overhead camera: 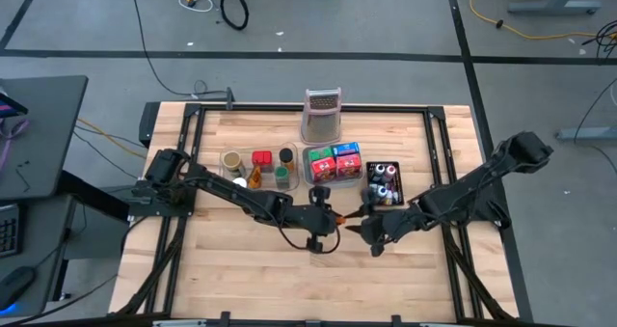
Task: Pick & Place Kitchen Items
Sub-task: Put the small orange food coloring bottle into the black basket
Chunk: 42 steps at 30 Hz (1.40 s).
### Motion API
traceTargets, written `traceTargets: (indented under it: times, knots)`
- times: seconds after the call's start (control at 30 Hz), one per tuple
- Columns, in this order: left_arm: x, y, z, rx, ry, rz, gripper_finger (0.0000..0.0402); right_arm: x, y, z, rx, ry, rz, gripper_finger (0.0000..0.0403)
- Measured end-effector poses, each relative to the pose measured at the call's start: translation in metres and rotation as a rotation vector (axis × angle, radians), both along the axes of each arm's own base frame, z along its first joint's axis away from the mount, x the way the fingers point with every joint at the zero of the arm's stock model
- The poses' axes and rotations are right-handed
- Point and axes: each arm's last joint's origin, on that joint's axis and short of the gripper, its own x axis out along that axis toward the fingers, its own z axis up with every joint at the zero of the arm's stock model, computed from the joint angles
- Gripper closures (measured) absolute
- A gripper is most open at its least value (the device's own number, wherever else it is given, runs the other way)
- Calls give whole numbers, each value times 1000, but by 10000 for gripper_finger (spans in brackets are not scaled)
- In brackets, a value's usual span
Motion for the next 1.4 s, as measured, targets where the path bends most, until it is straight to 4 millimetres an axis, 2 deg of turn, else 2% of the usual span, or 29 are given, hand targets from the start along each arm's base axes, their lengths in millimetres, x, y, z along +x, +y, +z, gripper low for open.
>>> traceTargets:
  times: [0.17, 0.33, 0.57, 1.4]
  knots:
    - [0, 1, 0, 33, -6, 43, 301, 7, 3, -3, 11, -38, -22, 266]
    - [0, 3, 1, 40, -15, 67, 306, 7, -1, -2, -55, -71, -119, 266]
    - [0, 4, 1, 66, -31, 146, 305, 7, -1, -2, -42, -74, -128, 266]
    - [1, 3, 4, 61, -55, 127, 308, 5, -4, -4, -98, -67, -205, 266]
